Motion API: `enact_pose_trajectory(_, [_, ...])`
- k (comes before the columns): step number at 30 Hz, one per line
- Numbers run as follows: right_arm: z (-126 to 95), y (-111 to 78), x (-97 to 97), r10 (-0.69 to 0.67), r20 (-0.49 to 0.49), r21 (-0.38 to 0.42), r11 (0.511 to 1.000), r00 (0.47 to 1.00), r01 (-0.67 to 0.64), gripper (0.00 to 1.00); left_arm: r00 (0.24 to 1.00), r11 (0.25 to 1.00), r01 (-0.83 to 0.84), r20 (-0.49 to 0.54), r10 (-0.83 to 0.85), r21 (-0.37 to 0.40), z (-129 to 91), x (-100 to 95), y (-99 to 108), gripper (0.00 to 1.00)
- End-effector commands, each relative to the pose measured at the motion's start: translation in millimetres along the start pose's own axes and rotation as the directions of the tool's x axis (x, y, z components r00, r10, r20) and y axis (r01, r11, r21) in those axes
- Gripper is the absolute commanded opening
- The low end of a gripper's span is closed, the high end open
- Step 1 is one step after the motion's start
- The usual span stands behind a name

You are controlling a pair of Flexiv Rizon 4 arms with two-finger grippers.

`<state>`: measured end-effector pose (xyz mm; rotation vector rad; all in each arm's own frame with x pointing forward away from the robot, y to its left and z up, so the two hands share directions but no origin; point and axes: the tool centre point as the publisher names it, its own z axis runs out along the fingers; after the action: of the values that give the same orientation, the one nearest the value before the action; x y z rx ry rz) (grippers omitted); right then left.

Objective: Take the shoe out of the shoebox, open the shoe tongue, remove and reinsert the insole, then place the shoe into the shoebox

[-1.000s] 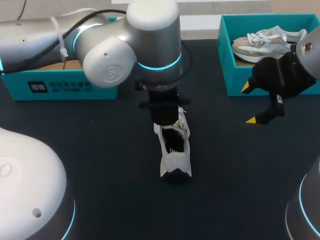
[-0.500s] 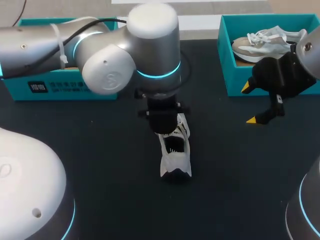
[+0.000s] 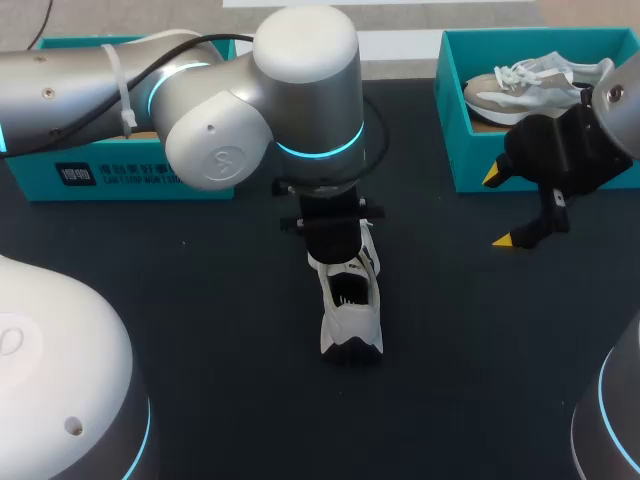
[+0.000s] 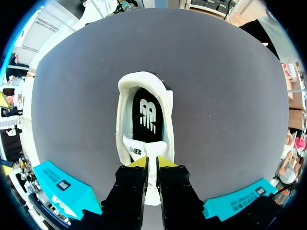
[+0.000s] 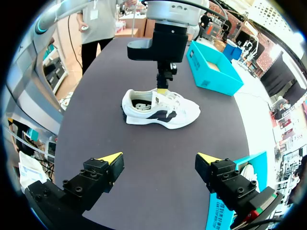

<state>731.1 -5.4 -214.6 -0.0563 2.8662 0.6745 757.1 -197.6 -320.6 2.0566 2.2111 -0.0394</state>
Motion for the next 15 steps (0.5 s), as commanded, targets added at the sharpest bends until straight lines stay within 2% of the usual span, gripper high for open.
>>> enact_pose_trajectory(1, [2, 0.9, -0.4, 0.001, 0.000, 0.005, 1.000, 1.000, -0.001, 1.00, 1.000, 1.000, 0.003, -0.006, -0.003, 0.010, 17, -0.3, 1, 0.12])
enact_pose_trajectory(4, [2, 0.9, -0.4, 0.001, 0.000, 0.005, 1.000, 1.000, -0.001, 1.00, 1.000, 1.000, 0.008, -0.015, -0.008, 0.014, 24, 4.2, -3, 0.16])
enact_pose_trajectory(9, [2, 0.9, -0.4, 0.001, 0.000, 0.005, 1.000, 1.000, -0.001, 1.00, 1.000, 0.999, 0.016, -0.014, -0.015, 0.031, 26, 14.2, -11, 0.16])
enact_pose_trajectory(15, [2, 0.9, -0.4, 0.001, 0.000, 0.005, 1.000, 1.000, -0.001, 1.00, 0.999, 0.998, 0.047, -0.003, -0.047, 0.041, 5, 19.7, -15, 0.19])
